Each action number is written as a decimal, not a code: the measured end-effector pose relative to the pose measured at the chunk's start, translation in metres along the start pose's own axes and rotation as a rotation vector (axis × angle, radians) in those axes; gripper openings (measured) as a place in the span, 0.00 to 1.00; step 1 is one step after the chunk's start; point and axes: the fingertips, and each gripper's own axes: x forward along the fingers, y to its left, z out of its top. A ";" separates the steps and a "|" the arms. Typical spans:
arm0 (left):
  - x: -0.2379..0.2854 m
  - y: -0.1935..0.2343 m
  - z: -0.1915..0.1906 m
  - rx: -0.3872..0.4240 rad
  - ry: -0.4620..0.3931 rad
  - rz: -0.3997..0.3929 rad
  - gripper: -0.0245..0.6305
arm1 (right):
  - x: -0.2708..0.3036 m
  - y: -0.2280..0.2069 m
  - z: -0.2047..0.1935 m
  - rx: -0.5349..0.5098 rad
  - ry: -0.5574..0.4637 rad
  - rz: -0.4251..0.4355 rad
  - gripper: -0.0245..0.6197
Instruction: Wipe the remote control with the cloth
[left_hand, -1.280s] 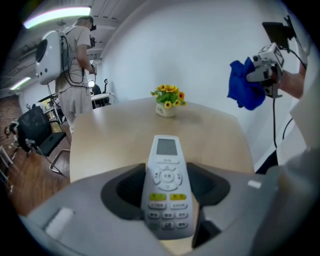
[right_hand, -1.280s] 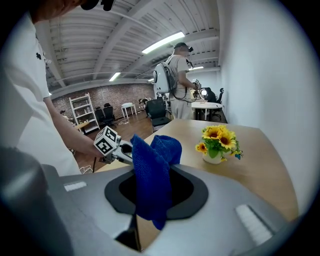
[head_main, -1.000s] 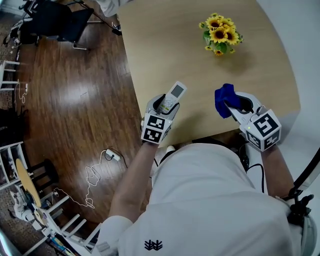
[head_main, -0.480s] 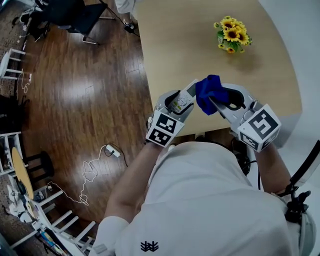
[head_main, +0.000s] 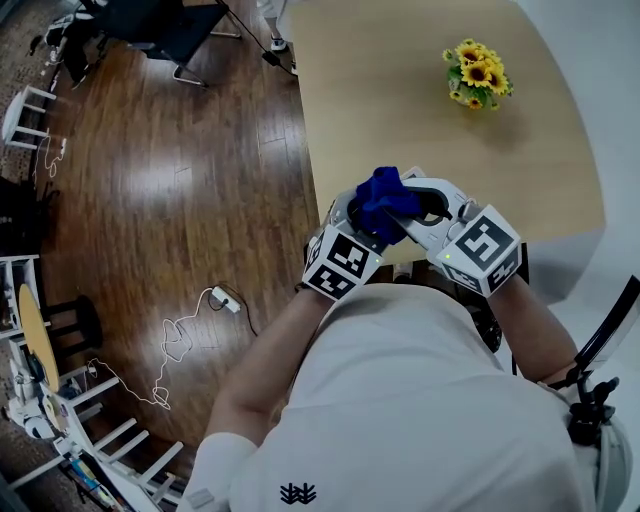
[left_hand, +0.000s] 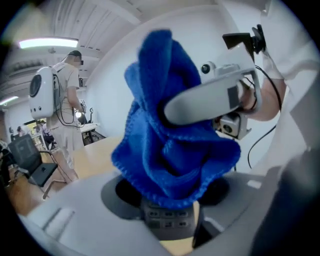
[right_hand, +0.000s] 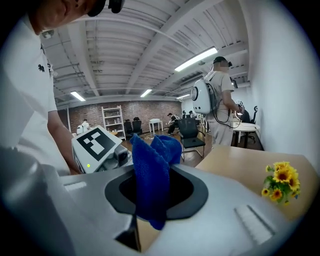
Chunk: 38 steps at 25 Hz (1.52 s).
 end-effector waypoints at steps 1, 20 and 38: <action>-0.003 0.002 -0.002 -0.005 0.000 0.003 0.46 | -0.002 -0.005 -0.001 0.007 0.004 -0.017 0.16; 0.002 0.017 -0.021 -0.027 0.009 -0.019 0.46 | -0.061 -0.108 -0.022 0.056 0.018 -0.306 0.16; 0.010 0.010 -0.008 -0.019 -0.018 -0.019 0.46 | -0.012 -0.030 -0.007 0.013 -0.014 -0.061 0.16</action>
